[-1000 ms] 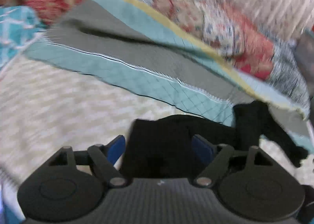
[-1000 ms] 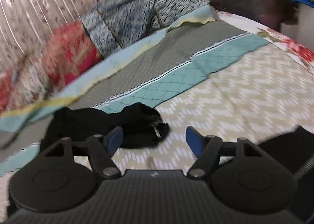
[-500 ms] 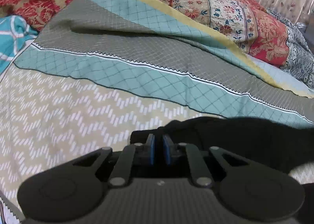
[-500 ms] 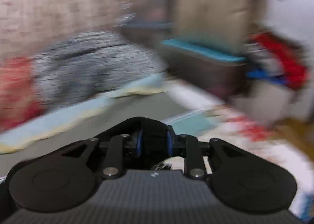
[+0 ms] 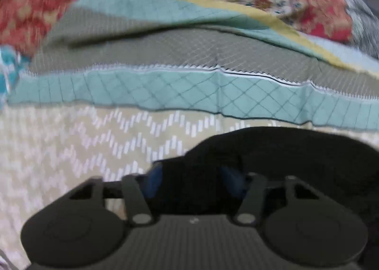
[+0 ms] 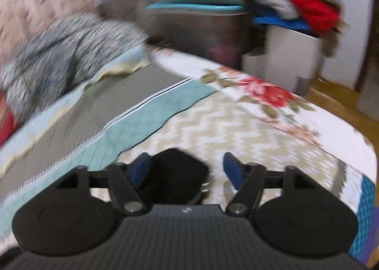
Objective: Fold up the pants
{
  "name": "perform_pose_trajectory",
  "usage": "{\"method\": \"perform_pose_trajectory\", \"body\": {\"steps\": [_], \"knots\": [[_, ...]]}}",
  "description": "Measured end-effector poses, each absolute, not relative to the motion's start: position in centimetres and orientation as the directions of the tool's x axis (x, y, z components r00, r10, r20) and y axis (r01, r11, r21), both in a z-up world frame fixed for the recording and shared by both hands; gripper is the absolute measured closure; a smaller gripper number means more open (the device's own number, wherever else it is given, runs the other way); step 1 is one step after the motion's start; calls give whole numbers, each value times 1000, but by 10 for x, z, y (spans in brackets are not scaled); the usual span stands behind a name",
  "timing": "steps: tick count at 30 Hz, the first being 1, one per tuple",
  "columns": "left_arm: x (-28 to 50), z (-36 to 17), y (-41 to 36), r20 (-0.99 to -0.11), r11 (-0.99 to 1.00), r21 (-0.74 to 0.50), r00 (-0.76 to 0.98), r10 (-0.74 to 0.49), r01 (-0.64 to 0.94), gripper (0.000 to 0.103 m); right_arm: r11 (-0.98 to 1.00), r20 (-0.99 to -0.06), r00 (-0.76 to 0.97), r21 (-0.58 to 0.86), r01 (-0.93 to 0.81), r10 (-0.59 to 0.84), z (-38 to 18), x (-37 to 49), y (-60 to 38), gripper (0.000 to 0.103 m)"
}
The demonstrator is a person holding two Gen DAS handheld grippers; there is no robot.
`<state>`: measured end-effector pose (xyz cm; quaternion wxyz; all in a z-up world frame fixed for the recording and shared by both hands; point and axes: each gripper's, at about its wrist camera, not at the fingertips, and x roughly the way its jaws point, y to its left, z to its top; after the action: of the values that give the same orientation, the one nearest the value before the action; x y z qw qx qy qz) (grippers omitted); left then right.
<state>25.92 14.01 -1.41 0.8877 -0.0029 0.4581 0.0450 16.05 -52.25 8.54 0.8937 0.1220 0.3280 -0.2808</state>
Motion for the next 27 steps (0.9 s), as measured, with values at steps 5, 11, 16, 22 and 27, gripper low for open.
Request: {"method": "perform_pose_trajectory", "body": {"steps": [5, 11, 16, 22, 27], "knots": [[245, 1, 135, -774, 996, 72, 627, 91, -55, 77, 846, -689, 542, -202, 494, -481, 53, 194, -506, 67], [209, 57, 175, -621, 976, -84, 777, 107, -202, 80, 864, -658, 640, -33, 502, -397, 84, 216, -512, 96], [230, 45, 212, -681, 896, -210, 716, 154, -392, 80, 880, -560, 744, 54, 473, -365, 125, 276, -490, 35], [244, 7, 208, -753, 895, -141, 632, 181, -424, 77, 899, -566, 746, 19, 437, -350, 100, 284, -489, 29], [249, 2, 206, -758, 898, -119, 623, 194, -424, 77, 850, -641, 720, 196, 489, -265, 59, 268, -529, 30]]}}
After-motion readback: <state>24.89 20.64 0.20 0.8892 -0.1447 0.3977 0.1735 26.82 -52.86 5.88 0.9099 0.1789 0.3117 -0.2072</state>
